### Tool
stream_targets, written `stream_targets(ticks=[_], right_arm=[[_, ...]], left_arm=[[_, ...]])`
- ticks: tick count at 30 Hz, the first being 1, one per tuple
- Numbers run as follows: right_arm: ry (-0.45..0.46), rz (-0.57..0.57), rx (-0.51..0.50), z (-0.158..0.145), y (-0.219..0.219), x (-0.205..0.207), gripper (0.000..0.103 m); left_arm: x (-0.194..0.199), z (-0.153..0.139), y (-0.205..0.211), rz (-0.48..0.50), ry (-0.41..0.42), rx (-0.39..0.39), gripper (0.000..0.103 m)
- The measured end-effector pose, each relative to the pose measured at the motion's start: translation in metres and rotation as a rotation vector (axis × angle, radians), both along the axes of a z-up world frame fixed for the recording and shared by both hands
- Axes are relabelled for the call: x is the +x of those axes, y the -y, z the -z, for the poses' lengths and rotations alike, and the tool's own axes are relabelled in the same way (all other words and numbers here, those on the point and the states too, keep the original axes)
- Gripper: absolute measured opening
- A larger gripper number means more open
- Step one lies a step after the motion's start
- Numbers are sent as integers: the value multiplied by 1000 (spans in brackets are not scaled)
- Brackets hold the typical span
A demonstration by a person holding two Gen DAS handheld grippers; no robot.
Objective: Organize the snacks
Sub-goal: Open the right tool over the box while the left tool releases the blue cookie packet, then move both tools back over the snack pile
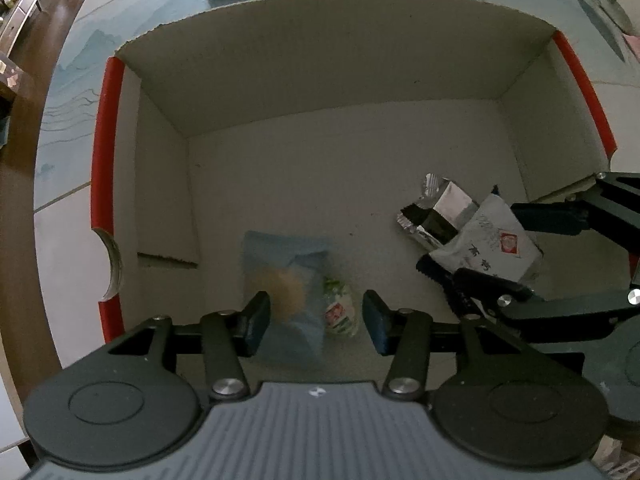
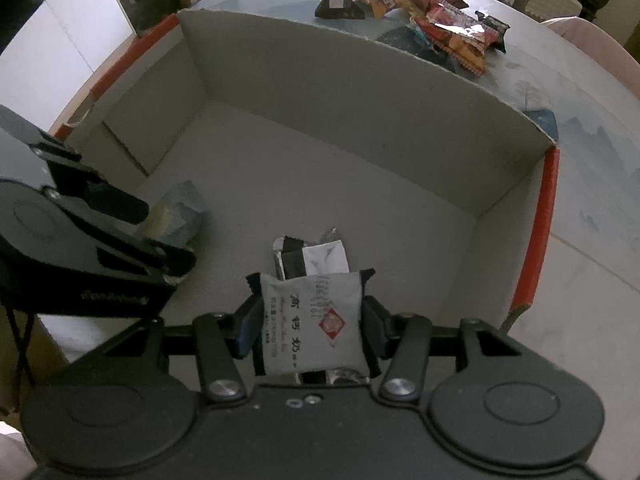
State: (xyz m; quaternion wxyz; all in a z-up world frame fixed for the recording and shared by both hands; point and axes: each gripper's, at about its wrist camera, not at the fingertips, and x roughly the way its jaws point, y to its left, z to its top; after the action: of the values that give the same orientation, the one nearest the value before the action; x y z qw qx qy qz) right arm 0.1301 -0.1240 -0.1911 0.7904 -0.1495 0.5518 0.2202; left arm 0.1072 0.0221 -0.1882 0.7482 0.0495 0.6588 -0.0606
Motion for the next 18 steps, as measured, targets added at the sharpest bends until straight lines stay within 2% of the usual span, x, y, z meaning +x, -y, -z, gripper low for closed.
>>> stream_targets(ticks=[5,18], right_arm=[[12,12,30,-11,5,-5,54],[92,45,119,-65,25,-18,60]], left_arm=[[-6,-5,-2,-11,11,-22,51],[-21,-65,-4,-32,131,-78,51]])
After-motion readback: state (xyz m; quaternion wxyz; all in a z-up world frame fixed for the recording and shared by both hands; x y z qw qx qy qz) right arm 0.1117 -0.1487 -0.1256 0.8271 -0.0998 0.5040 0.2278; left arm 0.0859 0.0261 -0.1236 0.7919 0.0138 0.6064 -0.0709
